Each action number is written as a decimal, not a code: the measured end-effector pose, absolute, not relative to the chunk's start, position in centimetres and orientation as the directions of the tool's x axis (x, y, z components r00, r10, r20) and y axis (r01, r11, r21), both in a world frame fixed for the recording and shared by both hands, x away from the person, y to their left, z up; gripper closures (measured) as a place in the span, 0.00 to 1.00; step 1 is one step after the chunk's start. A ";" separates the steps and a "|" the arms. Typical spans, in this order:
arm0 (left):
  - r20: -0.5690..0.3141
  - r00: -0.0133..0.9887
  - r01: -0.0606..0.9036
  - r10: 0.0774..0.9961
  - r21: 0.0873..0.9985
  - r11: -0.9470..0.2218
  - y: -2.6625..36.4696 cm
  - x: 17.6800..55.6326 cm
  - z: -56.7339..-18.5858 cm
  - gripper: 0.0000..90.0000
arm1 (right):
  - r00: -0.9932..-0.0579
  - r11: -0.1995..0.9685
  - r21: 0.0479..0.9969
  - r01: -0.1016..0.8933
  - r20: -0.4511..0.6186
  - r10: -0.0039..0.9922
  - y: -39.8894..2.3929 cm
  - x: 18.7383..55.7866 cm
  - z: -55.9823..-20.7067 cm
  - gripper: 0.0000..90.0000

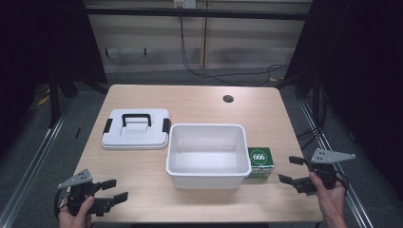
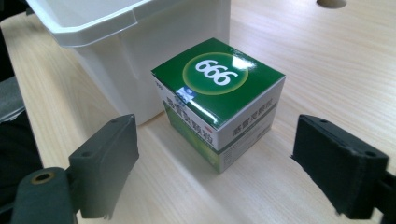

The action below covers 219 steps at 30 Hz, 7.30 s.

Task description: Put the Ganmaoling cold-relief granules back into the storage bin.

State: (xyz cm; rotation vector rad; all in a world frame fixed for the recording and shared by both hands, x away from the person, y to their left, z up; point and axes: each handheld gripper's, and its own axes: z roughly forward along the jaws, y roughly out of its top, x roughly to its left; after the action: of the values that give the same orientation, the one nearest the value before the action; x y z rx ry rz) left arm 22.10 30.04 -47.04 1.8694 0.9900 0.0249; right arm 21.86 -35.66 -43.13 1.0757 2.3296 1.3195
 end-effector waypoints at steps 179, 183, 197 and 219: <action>-0.393 0.674 0.629 0.625 0.749 -0.208 29.8 22.2 -47.3 0.20 | -0.938 0.841 0.445 0.307 -0.009 0.347 -32.4 29.8 -35.3 0.17; -0.389 0.674 0.626 0.628 0.752 -0.206 30.0 22.2 -47.2 0.20 | -0.936 0.824 0.480 0.302 -0.012 0.351 -32.7 29.6 -34.3 0.17; -0.377 0.685 0.611 0.623 0.763 -0.211 29.9 22.1 -47.1 0.21 | -0.941 0.799 0.538 0.269 -0.030 0.337 -32.6 29.3 -31.6 0.17; -0.327 0.685 0.586 0.652 0.779 -0.225 29.8 21.8 -46.9 0.22 | -0.958 0.824 0.527 0.209 -0.057 0.279 -28.4 31.0 -28.0 0.17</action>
State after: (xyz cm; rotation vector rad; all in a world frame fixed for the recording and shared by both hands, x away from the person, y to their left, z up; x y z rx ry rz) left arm 21.77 29.78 -46.88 1.9071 0.9651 0.0836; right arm 31.05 -28.37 -27.96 0.3865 2.8733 0.8073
